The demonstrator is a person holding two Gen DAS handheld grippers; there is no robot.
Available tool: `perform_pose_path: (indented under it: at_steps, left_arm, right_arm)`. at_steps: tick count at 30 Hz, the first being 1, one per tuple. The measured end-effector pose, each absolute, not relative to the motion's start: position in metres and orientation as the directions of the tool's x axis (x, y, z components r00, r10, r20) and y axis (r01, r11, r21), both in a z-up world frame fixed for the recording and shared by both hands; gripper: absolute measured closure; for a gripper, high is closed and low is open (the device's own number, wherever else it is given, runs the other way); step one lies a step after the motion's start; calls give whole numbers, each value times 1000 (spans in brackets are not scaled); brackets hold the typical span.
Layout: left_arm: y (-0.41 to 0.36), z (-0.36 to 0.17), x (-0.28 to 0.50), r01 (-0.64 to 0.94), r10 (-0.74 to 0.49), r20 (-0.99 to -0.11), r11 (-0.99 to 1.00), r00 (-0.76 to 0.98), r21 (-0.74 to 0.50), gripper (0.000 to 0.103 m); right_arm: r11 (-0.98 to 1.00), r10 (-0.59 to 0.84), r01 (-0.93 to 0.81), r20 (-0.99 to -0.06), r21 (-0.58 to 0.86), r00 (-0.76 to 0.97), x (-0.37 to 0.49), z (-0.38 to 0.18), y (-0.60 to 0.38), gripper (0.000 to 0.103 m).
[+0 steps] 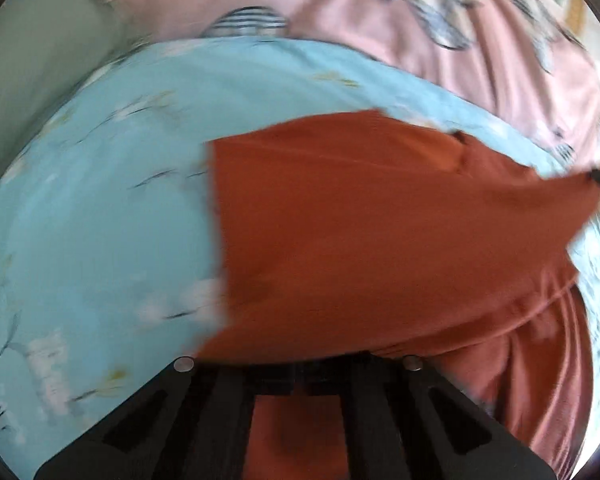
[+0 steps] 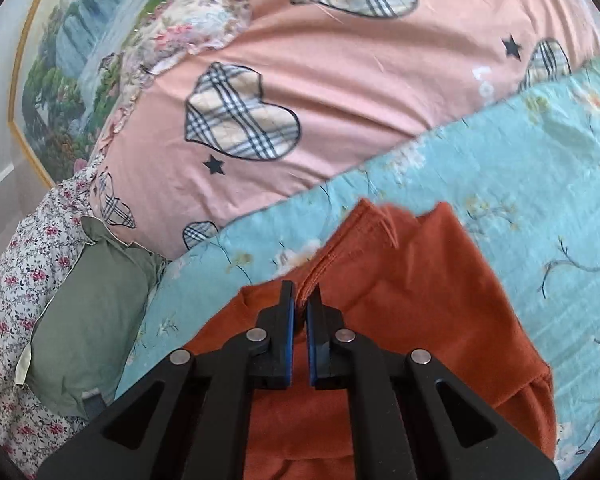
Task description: Fold small clothes
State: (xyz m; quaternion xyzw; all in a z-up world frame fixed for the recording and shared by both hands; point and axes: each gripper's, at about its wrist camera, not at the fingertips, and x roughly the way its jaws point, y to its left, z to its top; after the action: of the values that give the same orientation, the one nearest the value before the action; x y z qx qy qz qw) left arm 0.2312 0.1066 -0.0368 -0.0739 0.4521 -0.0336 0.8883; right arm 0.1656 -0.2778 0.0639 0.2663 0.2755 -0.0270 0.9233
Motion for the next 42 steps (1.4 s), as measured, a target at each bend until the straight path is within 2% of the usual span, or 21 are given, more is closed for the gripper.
perform_pose_path:
  at_steps: [2,5,10,16,21,26,29,31,32,33,34,35,37,42]
  left_arm:
    - [125,-40,218,-24,-162,-796,976,583,-217,103]
    - [132,-46,205,-22,-172,-805,974,567,-224,103]
    - [118,-53,188,-17,-165,-816,978,554,-209,102]
    - [114,-53,177,-23,-155,-817,979,556,-201,101]
    - [118,-49,180,-35,-168,-821,974,545,-223,101]
    - [122,-47,173,-44,-182,-836,970,517,-239,101]
    - [123,-40,150,-11,-208,-838,969,504,-247,89]
    - [122,-37,128,32,-262,-833,959,487,-283,72]
    - [121,-36,118,48,-281,-832,954,479,-295,55]
    - [120,-35,106,67,-309,-827,946,469,-316,44]
    - [119,-36,92,93,-357,-816,930,455,-355,42]
    - [118,-37,81,114,-392,-810,917,437,-383,42]
    - [112,-45,58,152,-461,-802,886,380,-438,42]
    - [104,-57,13,188,-528,-783,849,328,-494,38]
  right_arm:
    - [857,105,206,-551,472,828,167,49,-279,97]
    - [862,101,222,-583,456,806,170,34,-278,97]
    - [878,65,225,-570,423,819,155,36,-286,97]
    - [848,45,353,-717,396,696,145,-18,-312,97]
    - [892,-5,322,-706,317,709,142,-8,-301,97]
    - [891,-16,355,-761,284,649,136,-14,-306,88]
    - [886,-15,357,-752,295,659,99,-4,-309,87]
    - [888,8,338,-745,311,667,68,2,-307,81]
    - [891,12,331,-744,312,668,53,5,-305,78]
    - [892,19,323,-742,315,671,38,6,-303,71]
    - [893,25,318,-740,319,672,16,7,-300,65]
    - [894,24,318,-741,317,672,0,6,-298,63]
    - [890,22,328,-748,317,664,-32,2,-295,62]
    - [868,58,350,-771,352,634,-107,-10,-292,62]
